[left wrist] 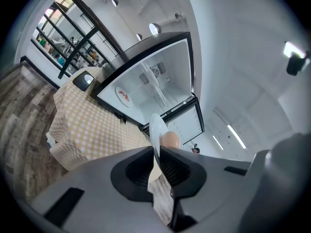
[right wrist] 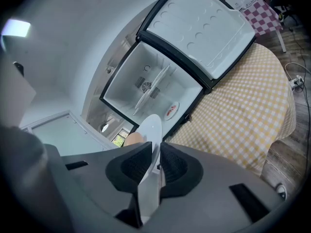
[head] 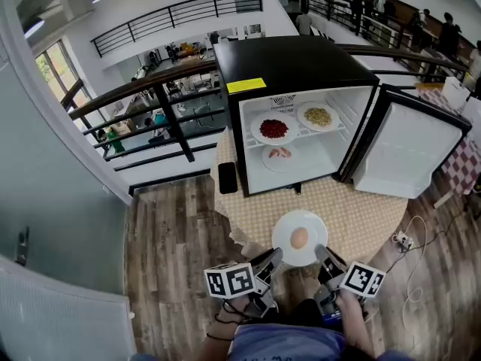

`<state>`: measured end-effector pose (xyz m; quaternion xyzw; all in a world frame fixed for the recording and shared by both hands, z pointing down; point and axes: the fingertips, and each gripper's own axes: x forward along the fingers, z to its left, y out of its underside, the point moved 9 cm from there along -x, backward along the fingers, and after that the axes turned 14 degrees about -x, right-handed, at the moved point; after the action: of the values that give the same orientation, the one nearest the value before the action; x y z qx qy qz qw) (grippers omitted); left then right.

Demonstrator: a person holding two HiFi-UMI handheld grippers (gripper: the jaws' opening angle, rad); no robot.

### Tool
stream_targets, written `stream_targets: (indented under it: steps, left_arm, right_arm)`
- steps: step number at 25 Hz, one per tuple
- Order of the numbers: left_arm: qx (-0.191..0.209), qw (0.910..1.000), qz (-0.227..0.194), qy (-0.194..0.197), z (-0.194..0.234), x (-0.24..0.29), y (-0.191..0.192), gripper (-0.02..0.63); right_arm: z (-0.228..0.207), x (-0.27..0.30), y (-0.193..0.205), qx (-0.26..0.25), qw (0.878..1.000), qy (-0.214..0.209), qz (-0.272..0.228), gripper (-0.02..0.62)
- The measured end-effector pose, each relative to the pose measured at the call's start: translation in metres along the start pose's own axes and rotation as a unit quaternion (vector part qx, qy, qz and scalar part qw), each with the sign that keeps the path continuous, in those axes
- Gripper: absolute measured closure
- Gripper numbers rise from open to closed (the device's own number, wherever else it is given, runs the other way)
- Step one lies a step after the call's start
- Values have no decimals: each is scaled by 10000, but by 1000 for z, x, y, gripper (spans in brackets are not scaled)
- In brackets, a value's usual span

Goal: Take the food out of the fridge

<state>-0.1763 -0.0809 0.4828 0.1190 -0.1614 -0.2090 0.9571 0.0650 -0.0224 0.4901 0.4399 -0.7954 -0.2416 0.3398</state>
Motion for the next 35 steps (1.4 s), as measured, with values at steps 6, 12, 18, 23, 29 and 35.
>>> stream_targets:
  steps: [6, 12, 18, 23, 29, 35]
  left_arm:
    - [-7, 10000, -7, 57, -10, -1, 11, 571]
    - [-18, 9999, -69, 103, -27, 4, 32, 571]
    - [-49, 9999, -124, 57, -45, 0, 80, 570]
    - [-7, 10000, -79, 53, -58, -3, 121, 569]
    - [36, 9999, -100, 21, -72, -9, 177, 568]
    - [55, 9999, -138, -58, -80, -18, 239, 565]
  right_arm:
    - [1, -13, -5, -80, 10000, 9, 11, 534]
    - [-6, -40, -12, -89, 10000, 1, 35, 534]
    - [-13, -88, -5, -225, 9996, -155, -18, 534]
    - [-21, -132, 11, -98, 9998, -159, -59, 534]
    - [-29, -186, 26, -262, 9994, -180, -113, 534]
    - [-42, -242, 54, -256, 9994, -197, -116, 534]
